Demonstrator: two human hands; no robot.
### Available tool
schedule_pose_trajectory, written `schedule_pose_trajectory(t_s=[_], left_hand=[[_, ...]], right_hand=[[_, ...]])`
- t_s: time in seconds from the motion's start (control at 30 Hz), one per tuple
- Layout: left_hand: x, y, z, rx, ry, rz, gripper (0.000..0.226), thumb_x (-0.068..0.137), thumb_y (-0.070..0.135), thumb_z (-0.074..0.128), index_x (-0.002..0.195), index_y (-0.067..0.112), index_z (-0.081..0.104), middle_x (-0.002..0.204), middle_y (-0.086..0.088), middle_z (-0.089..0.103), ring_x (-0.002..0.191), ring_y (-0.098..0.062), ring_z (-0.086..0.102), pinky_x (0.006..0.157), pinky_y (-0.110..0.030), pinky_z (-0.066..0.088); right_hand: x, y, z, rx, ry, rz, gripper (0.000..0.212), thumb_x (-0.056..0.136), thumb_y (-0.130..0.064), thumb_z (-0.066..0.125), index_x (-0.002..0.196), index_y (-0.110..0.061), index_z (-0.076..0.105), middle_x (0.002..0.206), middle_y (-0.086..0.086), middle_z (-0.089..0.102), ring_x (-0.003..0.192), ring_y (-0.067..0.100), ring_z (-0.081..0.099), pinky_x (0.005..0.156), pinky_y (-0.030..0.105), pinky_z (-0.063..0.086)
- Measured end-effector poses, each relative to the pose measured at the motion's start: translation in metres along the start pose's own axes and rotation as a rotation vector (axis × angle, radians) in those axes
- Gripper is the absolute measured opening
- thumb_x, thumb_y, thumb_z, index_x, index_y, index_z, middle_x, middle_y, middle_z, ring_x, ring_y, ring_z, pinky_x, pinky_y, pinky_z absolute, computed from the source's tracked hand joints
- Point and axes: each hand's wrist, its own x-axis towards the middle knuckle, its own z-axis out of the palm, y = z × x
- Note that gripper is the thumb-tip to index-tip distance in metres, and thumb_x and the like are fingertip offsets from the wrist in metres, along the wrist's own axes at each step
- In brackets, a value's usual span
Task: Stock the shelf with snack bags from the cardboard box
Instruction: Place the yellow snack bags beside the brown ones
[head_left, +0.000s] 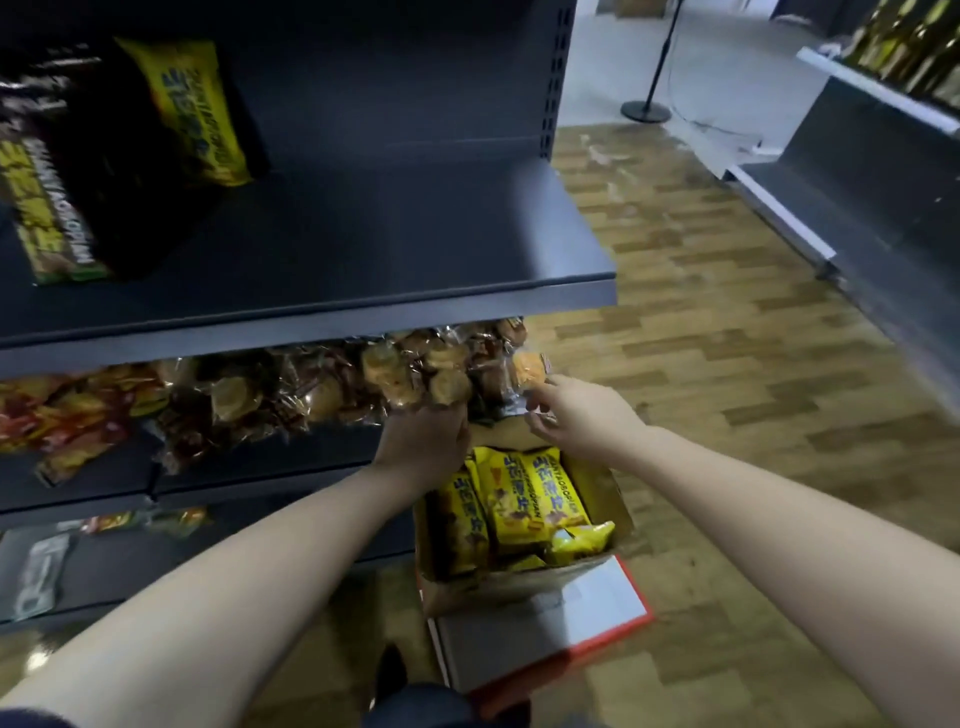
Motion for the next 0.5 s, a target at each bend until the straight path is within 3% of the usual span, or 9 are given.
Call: schedule_pose_trajectory(t_s=[0.07, 0.17, 0.27, 0.37, 0.5], left_hand=[[0.004, 0.002, 0.019, -0.019, -0.146, -0.056, 0.023, 0.094, 0.028, 0.036, 0.097, 0.017, 0.056, 0.103, -0.006, 0.062, 0.096, -0.028, 0.061, 0.079, -0.037, 0.051], [0.009, 0.002, 0.047, -0.041, -0.301, -0.136, 0.030, 0.093, 0.019, 0.037, 0.119, 0.019, 0.052, 0.119, -0.010, 0.059, 0.108, -0.032, 0.058, 0.087, -0.041, 0.051], [0.013, 0.001, 0.076, -0.055, -0.441, -0.156, 0.031, 0.092, 0.017, 0.039, 0.122, 0.016, 0.047, 0.124, -0.013, 0.056, 0.110, -0.034, 0.057, 0.086, -0.041, 0.051], [0.018, 0.005, 0.095, -0.056, -0.493, -0.154, 0.027, 0.091, 0.018, 0.043, 0.115, 0.008, 0.050, 0.129, -0.015, 0.049, 0.115, -0.036, 0.052, 0.088, -0.041, 0.047], [0.026, 0.013, 0.116, -0.048, -0.487, -0.077, 0.031, 0.091, 0.024, 0.049, 0.118, 0.008, 0.051, 0.129, -0.012, 0.046, 0.126, -0.032, 0.040, 0.095, -0.041, 0.043]], right_hand=[[-0.008, 0.013, 0.019, -0.040, -0.060, 0.021, 0.032, 0.094, -0.042, 0.045, 0.112, -0.019, 0.059, 0.110, 0.003, 0.059, 0.103, 0.026, 0.060, 0.074, 0.034, 0.049], [-0.014, 0.026, 0.051, -0.051, -0.191, 0.076, 0.035, 0.094, -0.041, 0.045, 0.113, -0.014, 0.057, 0.112, 0.007, 0.058, 0.106, 0.027, 0.058, 0.076, 0.035, 0.049], [-0.013, 0.034, 0.084, -0.014, -0.303, 0.132, 0.037, 0.093, -0.036, 0.049, 0.120, -0.011, 0.052, 0.118, 0.011, 0.054, 0.112, 0.029, 0.053, 0.080, 0.037, 0.050], [-0.011, 0.039, 0.116, 0.064, -0.417, 0.230, 0.042, 0.090, -0.026, 0.052, 0.127, -0.006, 0.045, 0.122, 0.016, 0.048, 0.115, 0.035, 0.049, 0.085, 0.042, 0.049], [-0.005, 0.041, 0.146, 0.121, -0.446, 0.353, 0.029, 0.089, -0.013, 0.048, 0.116, -0.003, 0.045, 0.120, 0.018, 0.045, 0.113, 0.037, 0.045, 0.084, 0.044, 0.044]])
